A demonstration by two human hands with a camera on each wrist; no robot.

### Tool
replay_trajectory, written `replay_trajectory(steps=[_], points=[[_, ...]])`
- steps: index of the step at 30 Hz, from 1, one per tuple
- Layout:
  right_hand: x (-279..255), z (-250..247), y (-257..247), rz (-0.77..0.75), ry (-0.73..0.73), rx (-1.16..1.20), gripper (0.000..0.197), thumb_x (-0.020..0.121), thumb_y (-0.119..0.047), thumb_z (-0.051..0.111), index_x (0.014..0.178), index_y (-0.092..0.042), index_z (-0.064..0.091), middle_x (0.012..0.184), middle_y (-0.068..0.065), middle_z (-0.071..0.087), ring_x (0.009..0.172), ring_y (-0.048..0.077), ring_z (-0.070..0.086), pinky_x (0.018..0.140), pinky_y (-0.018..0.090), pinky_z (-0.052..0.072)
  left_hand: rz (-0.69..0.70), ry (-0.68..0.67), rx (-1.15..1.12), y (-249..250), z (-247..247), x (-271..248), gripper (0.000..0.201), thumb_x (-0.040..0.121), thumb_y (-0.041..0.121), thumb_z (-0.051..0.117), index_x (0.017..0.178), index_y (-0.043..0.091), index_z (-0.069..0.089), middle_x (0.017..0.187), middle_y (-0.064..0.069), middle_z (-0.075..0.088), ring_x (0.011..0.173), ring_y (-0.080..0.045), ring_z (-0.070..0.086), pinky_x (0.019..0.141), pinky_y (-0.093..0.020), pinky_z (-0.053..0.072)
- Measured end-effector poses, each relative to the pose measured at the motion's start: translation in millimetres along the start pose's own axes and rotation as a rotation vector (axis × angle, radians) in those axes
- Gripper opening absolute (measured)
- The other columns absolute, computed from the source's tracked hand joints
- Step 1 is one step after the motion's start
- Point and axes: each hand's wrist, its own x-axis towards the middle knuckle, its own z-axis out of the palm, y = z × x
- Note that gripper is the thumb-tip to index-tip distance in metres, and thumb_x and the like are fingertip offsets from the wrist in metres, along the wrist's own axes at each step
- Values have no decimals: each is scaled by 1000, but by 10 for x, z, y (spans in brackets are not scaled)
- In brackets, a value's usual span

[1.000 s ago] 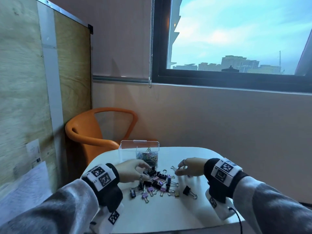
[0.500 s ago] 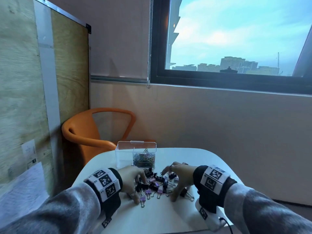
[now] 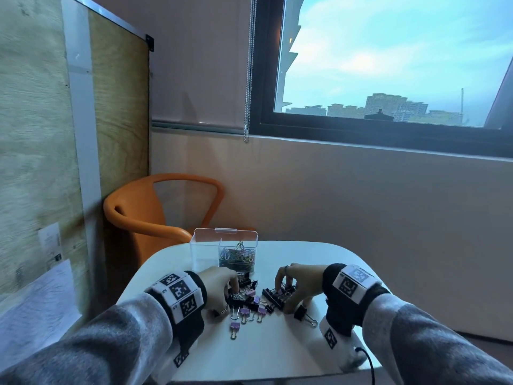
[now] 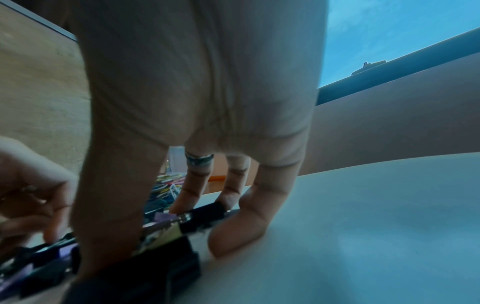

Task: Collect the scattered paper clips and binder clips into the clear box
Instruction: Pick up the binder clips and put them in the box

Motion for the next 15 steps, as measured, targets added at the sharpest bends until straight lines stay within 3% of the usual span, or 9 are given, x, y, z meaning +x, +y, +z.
replay_trajectory(steps=[2, 5, 8, 11, 13, 15], points=[[4, -2, -16, 19, 6, -7, 39, 76, -28, 76, 103, -25, 49, 113, 3, 56, 56, 9, 58, 63, 20, 48, 3, -2, 24, 1, 5, 10, 36, 81, 6, 62, 116, 14, 60, 96, 1, 46, 86, -14, 44, 52, -11, 32], [41, 14, -45, 62, 16, 15, 35, 78, -23, 73, 102, -24, 48, 90, -5, 52, 64, 16, 61, 68, 25, 53, -18, -7, -11, -34, 24, 27, 30, 82, 6, 61, 110, 15, 66, 95, 1, 53, 84, -13, 49, 56, -12, 36], [70, 33, -67, 95, 17, 0, 33, 79, -20, 71, 101, -23, 47, 88, -2, 55, 66, 18, 60, 69, 29, 54, -28, -6, -112, -79, 0, 18, 23, 82, 6, 63, 103, 14, 67, 87, 2, 59, 72, -9, 54, 57, -12, 42], [82, 48, -104, 126, 32, -43, 30, 79, -20, 67, 100, -22, 46, 113, 9, 63, 69, 20, 59, 73, 34, 54, -33, 15, -420, -168, -78, 6, 9, 84, 5, 65, 82, 14, 63, 76, 2, 61, 61, -7, 58, 58, -15, 52], [81, 46, -133, 127, 40, -68, 29, 81, -20, 65, 102, -19, 45, 119, 12, 61, 82, 25, 61, 83, 40, 54, -42, 51, -685, -239, -134, -7, 11, 84, 2, 65, 80, 12, 61, 76, -4, 62, 62, -13, 61, 59, -20, 55], [84, 46, -135, 126, 40, -46, 30, 82, -17, 65, 103, -18, 44, 117, 14, 61, 87, 30, 64, 81, 42, 55, -44, 106, -966, -281, -157, -34, 10, 85, -4, 61, 83, 7, 59, 75, -9, 63, 61, -16, 61, 57, -23, 56]])
